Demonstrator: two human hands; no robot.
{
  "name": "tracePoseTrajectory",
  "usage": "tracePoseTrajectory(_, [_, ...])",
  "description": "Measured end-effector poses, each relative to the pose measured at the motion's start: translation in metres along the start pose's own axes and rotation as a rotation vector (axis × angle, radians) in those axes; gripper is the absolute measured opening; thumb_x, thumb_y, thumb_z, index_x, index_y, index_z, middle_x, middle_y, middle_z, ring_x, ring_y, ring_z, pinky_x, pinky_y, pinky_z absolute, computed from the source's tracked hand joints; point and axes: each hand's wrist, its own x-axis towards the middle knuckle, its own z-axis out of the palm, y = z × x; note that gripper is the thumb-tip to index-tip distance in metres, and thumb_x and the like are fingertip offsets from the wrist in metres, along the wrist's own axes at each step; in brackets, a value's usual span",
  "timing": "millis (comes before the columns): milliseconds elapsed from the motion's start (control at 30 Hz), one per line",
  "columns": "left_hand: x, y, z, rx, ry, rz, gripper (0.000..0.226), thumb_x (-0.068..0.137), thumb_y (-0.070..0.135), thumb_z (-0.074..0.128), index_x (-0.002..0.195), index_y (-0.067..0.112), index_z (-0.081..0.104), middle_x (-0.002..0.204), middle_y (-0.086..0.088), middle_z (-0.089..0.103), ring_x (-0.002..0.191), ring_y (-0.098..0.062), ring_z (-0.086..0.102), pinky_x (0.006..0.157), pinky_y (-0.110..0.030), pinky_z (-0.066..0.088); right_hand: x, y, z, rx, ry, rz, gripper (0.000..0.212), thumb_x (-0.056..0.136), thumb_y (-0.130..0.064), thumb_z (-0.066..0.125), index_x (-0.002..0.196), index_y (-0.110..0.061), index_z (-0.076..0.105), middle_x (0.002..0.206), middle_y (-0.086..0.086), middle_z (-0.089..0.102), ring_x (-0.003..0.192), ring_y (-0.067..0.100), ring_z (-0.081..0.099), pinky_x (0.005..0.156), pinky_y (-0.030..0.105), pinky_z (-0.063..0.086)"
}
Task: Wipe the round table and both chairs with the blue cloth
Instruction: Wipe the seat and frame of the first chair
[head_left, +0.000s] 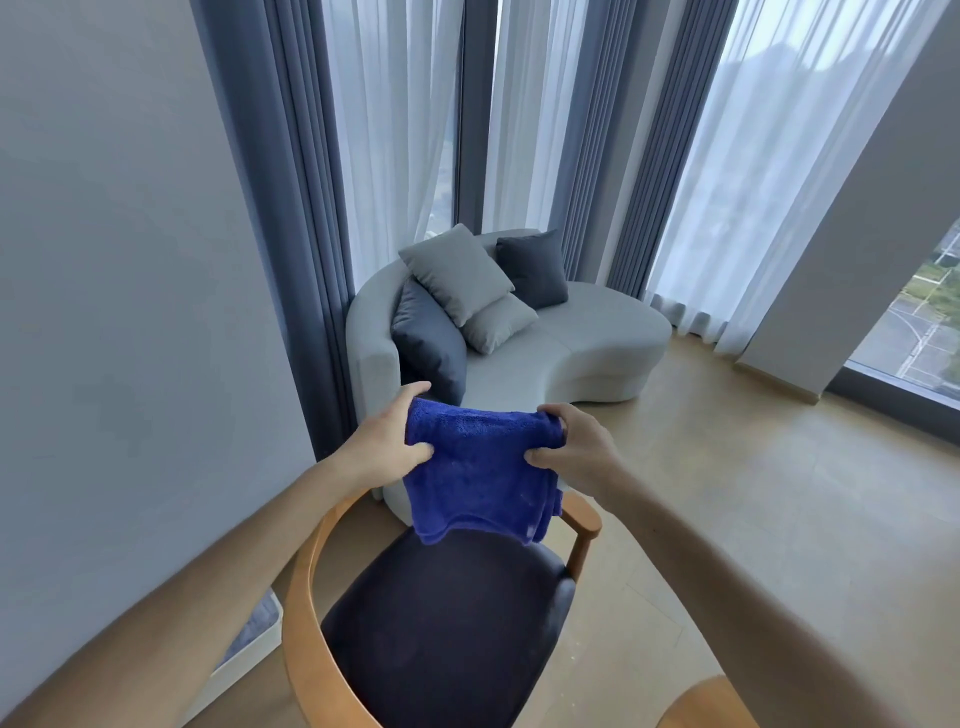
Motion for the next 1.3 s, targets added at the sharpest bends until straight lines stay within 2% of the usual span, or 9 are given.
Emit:
tracePoseTrajectory(100, [0.003,-0.004,0.002,0.086,0.052,0.068,0.057,0.093,0.021,0.058,0.131,0.049,0.026,0.102,-0.003,0.065,0.082,-0.011,0.062,0.071,-0.024,0.048,0.0,0.001,0.005,-0.13,0.05,-0.059,0.051,0.081,-0.023,0.067,0.128,-0.026,0.049,0.104,-0.007,0.059,0.101,0.02,0.055,0.086,0.034,0.045])
tracePoseTrajectory(267, [0.001,0.001,-0.001,-0.405,0.027,-0.078,0.016,0.099,0.032,0.049,0.11,0.043,0.049,0.094,-0.007,0.064,0.079,-0.014,0.065,0.064,-0.026,0.056,0.004,0.001,-0.003,0.28,-0.069,0.107,0.036,0.089,-0.025,0.066,0.121,-0.033,0.05,0.116,0.005,0.059,0.102,0.023,0.061,0.087,0.044,0.056])
tracePoseTrajectory(367, [-0.001,0.0,-0.007,-0.631,-0.147,-0.079,0.035,0.09,0.023,0.067,0.118,0.035,0.05,0.105,-0.008,0.064,0.086,-0.015,0.069,0.071,-0.028,0.057,0.003,0.001,-0.008,0.43,-0.263,0.138,0.061,0.075,-0.006,0.079,0.125,-0.029,0.052,0.121,0.004,0.055,0.108,0.025,0.06,0.088,0.041,0.056])
tracePoseTrajectory(500, [-0.002,-0.001,-0.005,-0.057,-0.21,0.01,0.088,0.07,0.008,0.078,0.135,0.045,0.032,0.117,0.007,0.053,0.101,-0.014,0.06,0.085,-0.029,0.054,0.005,-0.001,-0.004,0.058,-0.132,-0.027,0.067,0.071,-0.002,0.071,0.131,-0.027,0.055,0.115,-0.005,0.057,0.109,0.021,0.053,0.092,0.035,0.049])
tracePoseTrajectory(700, [0.002,-0.01,-0.002,0.241,-0.025,0.123,0.049,0.089,0.016,0.061,0.132,0.034,0.047,0.119,0.002,0.038,0.103,-0.016,0.051,0.092,-0.03,0.046,0.008,0.012,0.002,-0.282,-0.045,-0.206,0.016,0.085,-0.019,0.061,0.098,-0.011,0.067,0.109,0.001,0.05,0.104,0.018,0.044,0.084,0.028,0.038])
tracePoseTrajectory(833, [-0.001,-0.014,-0.009,-0.141,-0.064,0.09,0.023,0.089,0.014,0.061,0.108,0.026,0.06,0.106,0.005,0.063,0.094,-0.012,0.06,0.083,-0.027,0.05,0.006,0.013,-0.004,0.151,-0.164,-0.043,0.01,0.087,-0.019,0.063,0.094,-0.012,0.065,0.091,0.006,0.069,0.085,0.021,0.063,0.082,0.043,0.051])
tracePoseTrajectory(933, [-0.005,-0.013,-0.01,-0.53,-0.032,0.004,0.016,0.091,0.016,0.062,0.106,0.019,0.057,0.088,0.006,0.072,0.085,-0.012,0.068,0.067,-0.019,0.051,0.004,0.016,0.0,0.433,-0.134,0.009,0.009,0.091,-0.023,0.064,0.099,-0.02,0.062,0.09,0.004,0.068,0.077,0.01,0.063,0.071,0.033,0.055])
tracePoseTrajectory(1033, [-0.007,-0.012,-0.007,-0.715,-0.01,-0.073,0.021,0.092,0.017,0.062,0.111,0.012,0.055,0.089,-0.002,0.072,0.076,-0.012,0.07,0.06,-0.021,0.053,0.003,0.017,0.007,0.402,-0.063,-0.067,0.014,0.093,-0.025,0.062,0.101,-0.036,0.058,0.09,-0.001,0.065,0.072,0.004,0.06,0.068,0.025,0.051])
tracePoseTrajectory(1300, [-0.016,-0.011,-0.007,-0.469,-0.138,0.03,0.024,0.09,0.015,0.065,0.114,0.018,0.059,0.099,-0.002,0.072,0.096,-0.025,0.067,0.08,-0.038,0.054,0.002,0.032,0.014,0.184,-0.551,-0.144,0.048,0.07,-0.037,0.08,0.114,-0.037,0.06,0.092,-0.01,0.071,0.083,0.014,0.067,0.076,0.028,0.056])
